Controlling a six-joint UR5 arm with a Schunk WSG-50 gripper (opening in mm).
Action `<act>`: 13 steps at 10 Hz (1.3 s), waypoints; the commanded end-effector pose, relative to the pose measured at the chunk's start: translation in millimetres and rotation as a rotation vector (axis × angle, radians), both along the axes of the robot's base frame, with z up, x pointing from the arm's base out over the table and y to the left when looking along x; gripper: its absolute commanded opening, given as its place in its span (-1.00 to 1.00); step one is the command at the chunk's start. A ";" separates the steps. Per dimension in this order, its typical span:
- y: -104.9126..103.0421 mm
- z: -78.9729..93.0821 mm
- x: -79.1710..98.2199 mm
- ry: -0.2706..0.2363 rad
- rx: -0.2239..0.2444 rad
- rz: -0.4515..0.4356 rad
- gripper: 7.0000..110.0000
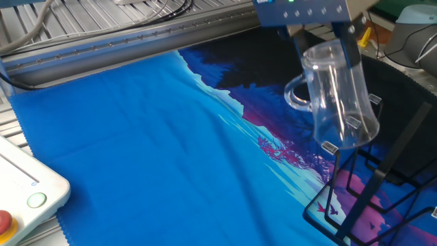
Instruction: Take the cup off the cup rack
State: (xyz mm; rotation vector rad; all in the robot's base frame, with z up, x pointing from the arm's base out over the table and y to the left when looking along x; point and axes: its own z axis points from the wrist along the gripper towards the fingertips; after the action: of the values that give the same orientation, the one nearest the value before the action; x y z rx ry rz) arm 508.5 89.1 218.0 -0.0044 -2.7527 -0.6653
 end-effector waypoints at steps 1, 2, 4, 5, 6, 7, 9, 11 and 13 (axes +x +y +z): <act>-8.6 17.9 3.8 0.031 0.000 0.021 -0.28; -12.1 24.2 3.1 0.048 -0.005 0.028 -0.28; -30.9 25.5 5.9 0.039 -0.049 0.068 -0.28; -50.9 12.9 9.6 0.010 -0.120 0.106 -0.28; -67.4 -0.6 9.8 -0.015 -0.182 0.134 -0.28; -73.9 -12.1 7.9 -0.035 -0.207 0.141 -0.28; -109.1 -30.8 15.4 -0.114 -0.308 0.201 -0.28; -138.6 -41.5 20.4 -0.179 -0.383 0.248 -0.28; -143.8 -59.4 9.7 -0.212 -0.387 0.244 -0.28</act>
State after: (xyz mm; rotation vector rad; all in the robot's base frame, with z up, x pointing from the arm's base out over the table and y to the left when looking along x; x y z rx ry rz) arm 522.0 -36.8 174.8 0.2857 -2.9201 -0.1353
